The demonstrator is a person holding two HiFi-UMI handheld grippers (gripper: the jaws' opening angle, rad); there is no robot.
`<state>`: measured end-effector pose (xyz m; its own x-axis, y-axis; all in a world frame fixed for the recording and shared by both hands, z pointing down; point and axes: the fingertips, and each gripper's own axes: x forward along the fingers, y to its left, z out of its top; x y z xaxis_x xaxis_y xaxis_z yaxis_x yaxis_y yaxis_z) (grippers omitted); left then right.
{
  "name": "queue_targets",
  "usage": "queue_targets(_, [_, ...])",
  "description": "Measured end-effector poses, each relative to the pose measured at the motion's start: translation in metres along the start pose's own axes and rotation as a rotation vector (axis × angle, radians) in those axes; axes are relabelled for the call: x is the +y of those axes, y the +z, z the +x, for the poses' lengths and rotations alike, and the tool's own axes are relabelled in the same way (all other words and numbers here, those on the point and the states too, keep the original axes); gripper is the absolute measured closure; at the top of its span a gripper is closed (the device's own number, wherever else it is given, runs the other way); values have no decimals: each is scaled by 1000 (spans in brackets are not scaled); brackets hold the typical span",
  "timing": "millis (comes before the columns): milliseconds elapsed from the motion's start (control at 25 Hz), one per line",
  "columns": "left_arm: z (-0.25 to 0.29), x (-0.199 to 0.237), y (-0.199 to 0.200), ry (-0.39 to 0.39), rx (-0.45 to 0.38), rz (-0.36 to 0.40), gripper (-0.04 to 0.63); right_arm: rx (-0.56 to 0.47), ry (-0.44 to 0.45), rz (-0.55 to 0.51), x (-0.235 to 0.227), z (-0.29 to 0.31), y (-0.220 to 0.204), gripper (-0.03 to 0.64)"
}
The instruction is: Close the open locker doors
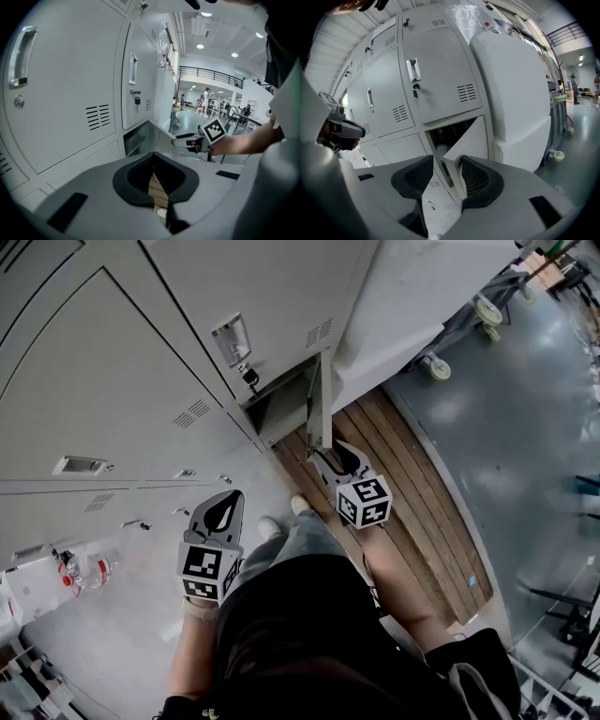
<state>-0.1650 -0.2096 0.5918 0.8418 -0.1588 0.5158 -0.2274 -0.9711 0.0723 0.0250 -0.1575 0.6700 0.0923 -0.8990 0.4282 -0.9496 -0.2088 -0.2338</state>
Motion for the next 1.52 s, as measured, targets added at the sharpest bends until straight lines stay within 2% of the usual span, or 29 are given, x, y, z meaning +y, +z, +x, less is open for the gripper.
queue_targets(520, [-52,36,-24,172,-15,-91,577,15,201,2,63,63,25,411])
queue_targets(680, [-61,45,-31,220,-16,-123,577,0,281,86,76,78,36,402])
queue_targets(840, [-68,50,-38,268,-12,-158,577,5,354,177,84,94,42,337])
queue_targets(1120, [-76,55,-47,338,3,-207,577,-6,424,279,89,119,56,328])
queue_targets(1520, [-88,64,-56,439,13,-267,577,9,467,256,96,154,68,328])
